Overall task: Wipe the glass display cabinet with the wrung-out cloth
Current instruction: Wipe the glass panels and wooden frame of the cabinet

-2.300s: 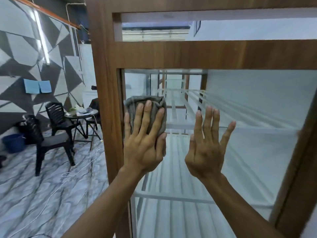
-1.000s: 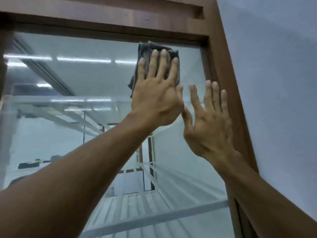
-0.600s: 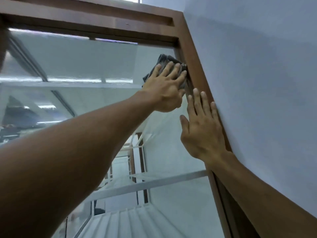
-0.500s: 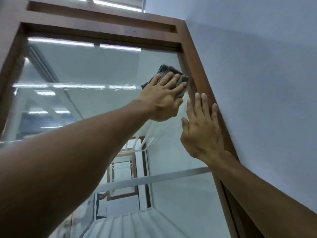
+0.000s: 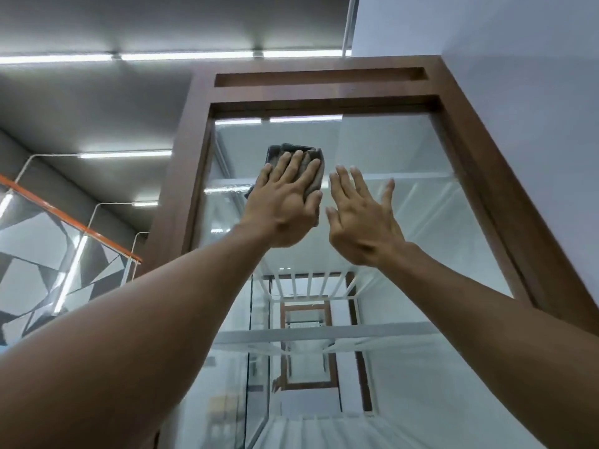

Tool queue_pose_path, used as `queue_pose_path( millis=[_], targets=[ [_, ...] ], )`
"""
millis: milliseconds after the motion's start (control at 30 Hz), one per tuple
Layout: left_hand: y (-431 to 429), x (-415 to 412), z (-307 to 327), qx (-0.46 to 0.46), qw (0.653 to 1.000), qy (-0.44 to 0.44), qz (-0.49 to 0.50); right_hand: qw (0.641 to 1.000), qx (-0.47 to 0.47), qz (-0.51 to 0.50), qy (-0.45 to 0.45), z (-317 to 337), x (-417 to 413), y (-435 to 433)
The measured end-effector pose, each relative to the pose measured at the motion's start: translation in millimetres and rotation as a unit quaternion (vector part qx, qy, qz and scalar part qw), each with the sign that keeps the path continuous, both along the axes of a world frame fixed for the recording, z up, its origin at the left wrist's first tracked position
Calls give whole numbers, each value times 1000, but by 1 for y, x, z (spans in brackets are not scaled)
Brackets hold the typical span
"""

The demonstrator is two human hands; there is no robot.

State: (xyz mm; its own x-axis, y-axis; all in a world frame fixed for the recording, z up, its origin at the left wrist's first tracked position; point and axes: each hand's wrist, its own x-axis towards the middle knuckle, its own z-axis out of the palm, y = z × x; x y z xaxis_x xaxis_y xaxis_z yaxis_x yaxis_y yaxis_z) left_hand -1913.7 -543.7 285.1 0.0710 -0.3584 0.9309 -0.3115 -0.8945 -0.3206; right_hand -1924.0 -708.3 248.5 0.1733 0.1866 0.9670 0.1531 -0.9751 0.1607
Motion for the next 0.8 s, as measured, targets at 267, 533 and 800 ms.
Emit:
queue_pose_path(
  millis=[267,533,800],
  targets=[
    [66,-2,-36,-146,989,28,-4,1000,-10,12,-8,-8,6,6],
    [31,-5,-54,-51,998,28,8,999,-24,15,-13,-17,3,4],
    [-46,-7,-48,-42,999,22,3,999,35,-11,-29,-25,-3,-49]
  ],
)
